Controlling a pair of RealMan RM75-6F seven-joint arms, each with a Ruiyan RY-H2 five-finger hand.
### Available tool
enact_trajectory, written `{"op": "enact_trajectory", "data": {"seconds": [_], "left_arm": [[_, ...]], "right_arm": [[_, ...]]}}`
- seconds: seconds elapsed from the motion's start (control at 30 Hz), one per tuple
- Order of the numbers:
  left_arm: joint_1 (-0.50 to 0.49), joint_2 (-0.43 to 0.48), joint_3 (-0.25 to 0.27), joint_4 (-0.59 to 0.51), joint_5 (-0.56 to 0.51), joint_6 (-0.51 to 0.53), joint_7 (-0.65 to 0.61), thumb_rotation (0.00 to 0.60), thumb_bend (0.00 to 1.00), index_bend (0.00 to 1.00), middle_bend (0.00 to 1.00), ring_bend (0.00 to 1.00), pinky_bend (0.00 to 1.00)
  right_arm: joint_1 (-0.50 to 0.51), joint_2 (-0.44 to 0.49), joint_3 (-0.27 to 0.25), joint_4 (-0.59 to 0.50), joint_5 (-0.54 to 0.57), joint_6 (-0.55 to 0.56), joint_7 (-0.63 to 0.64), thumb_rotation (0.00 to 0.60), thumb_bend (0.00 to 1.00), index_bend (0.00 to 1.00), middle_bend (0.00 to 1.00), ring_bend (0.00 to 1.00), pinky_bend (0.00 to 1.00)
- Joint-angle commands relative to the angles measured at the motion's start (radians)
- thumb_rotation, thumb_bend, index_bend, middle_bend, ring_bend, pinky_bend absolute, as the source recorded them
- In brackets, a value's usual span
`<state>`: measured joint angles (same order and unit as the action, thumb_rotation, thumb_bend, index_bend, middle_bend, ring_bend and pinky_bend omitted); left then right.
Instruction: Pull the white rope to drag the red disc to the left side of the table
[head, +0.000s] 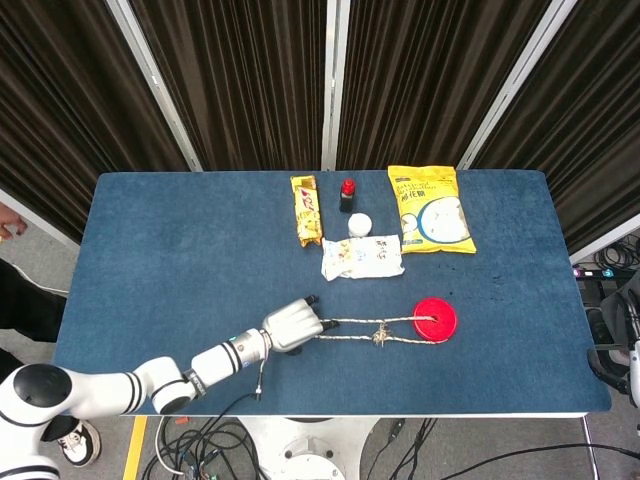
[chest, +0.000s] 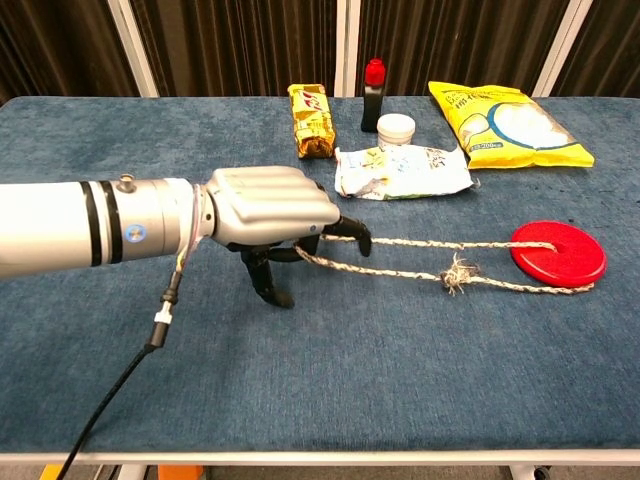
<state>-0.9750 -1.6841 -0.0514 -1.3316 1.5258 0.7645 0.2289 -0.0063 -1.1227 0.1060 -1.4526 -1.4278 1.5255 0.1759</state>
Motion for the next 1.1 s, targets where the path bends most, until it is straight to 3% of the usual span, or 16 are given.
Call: {"op": "enact_trajectory", "data": {"seconds": [0.03, 0.1, 0.2, 0.4, 0.73, 0.87, 1.1], "left_arm": [[0.026, 0.008, -0.003, -0.012, -0.014, 0.041, 0.034, 0.6, 0.28, 0.52, 0.94, 0.68, 0.5], [0.042, 0.018, -0.005, -0.027, -0.024, 0.068, 0.046, 0.6, 0.29, 0.66, 0.96, 0.72, 0.64], [0.068, 0.046, -0.008, -0.046, -0.022, 0.12, 0.06, 0.6, 0.31, 0.72, 0.99, 0.77, 0.7], [0.147, 0.161, -0.016, -0.088, -0.065, 0.218, 0.097, 0.6, 0.34, 0.73, 0.99, 0.77, 0.71], [0.352, 0.413, -0.026, -0.073, -0.338, 0.342, 0.231, 0.6, 0.34, 0.73, 1.0, 0.78, 0.71], [0.426, 0.501, -0.032, -0.075, -0.419, 0.375, 0.206, 0.6, 0.34, 0.73, 1.0, 0.78, 0.71], [0.496, 0.561, -0.025, -0.057, -0.441, 0.392, 0.143, 0.6, 0.34, 0.73, 1.0, 0.78, 0.71]], "right_arm": [[0.001, 0.0, 0.0, -0.001, 0.0, -0.002, -0.001, 0.6, 0.22, 0.0, 0.0, 0.0, 0.0], [0.002, 0.0, 0.0, -0.003, -0.001, -0.003, -0.002, 0.6, 0.22, 0.0, 0.0, 0.0, 0.0], [0.002, 0.001, 0.0, -0.005, -0.001, -0.004, -0.005, 0.6, 0.22, 0.0, 0.0, 0.0, 0.0], [0.004, 0.0, -0.001, -0.01, -0.004, -0.005, -0.012, 0.6, 0.22, 0.0, 0.0, 0.0, 0.0], [0.005, -0.002, -0.005, -0.023, -0.014, 0.001, -0.037, 0.6, 0.22, 0.0, 0.0, 0.0, 0.0], [0.008, -0.003, -0.005, -0.034, -0.02, 0.002, -0.049, 0.6, 0.22, 0.0, 0.0, 0.0, 0.0], [0.013, -0.004, -0.009, -0.058, -0.035, 0.004, -0.076, 0.6, 0.22, 0.0, 0.0, 0.0, 0.0]]}}
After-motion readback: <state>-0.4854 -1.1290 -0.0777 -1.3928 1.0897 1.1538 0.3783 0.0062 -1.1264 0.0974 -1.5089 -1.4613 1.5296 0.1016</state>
